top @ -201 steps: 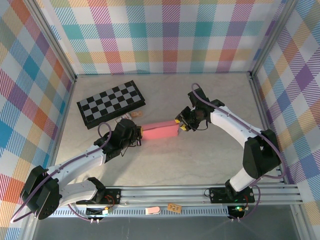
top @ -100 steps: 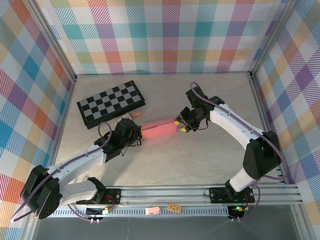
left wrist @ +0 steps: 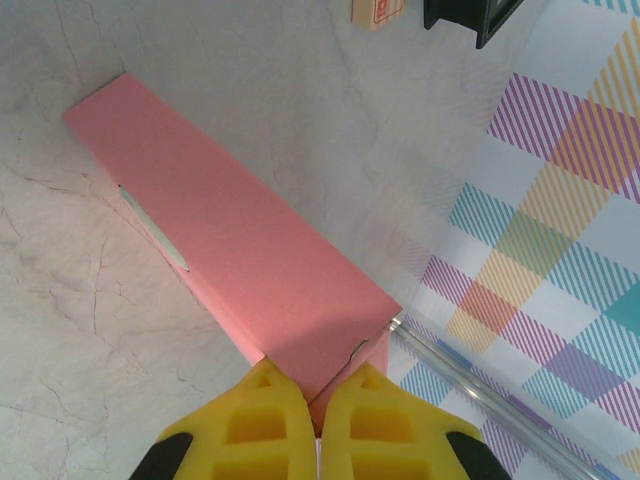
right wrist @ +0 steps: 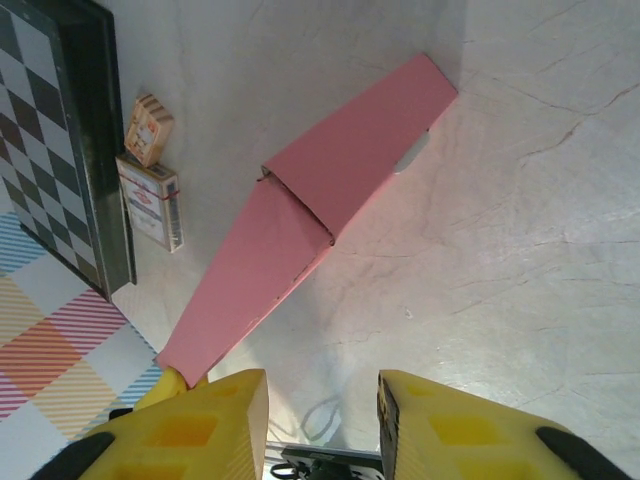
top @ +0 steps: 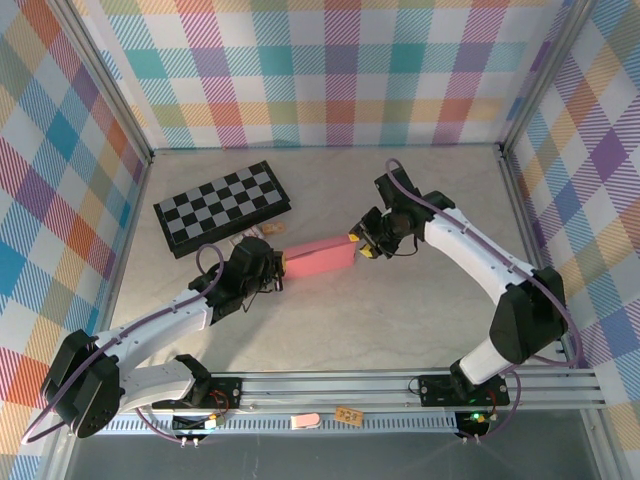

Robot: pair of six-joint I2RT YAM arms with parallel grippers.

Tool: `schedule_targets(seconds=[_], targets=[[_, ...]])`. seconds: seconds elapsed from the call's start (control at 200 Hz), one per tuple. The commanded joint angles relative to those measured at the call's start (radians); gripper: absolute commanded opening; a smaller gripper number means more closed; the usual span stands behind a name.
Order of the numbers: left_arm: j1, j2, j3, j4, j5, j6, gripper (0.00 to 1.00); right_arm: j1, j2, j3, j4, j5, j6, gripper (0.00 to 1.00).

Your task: Fold the paper box

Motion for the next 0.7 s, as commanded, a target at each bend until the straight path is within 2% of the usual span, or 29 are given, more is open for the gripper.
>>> schedule_targets(seconds=[0.0,0.265,0.495,0.695], targets=[[0.005,0.023,-0.01,-0.113,0.004,-0.203,0.01,-0.012,0.016,0.016,0.027,-0.009,0.039,0.34],[0.005,0.018,-0.01,-0.116,0.003,-0.203,0.01,-0.016,0.079,0.002,0.051,-0.009,0.04,0.33],[0.005,0.024,-0.007,-0.111,0.002,-0.203,0.01,-0.016,0.08,-0.04,-0.021,0.01,0.028,0.23],[0.005,0.027,-0.007,-0.11,0.003,-0.203,0.01,-0.023,0.094,-0.118,-0.034,0.014,0.045,0.24]])
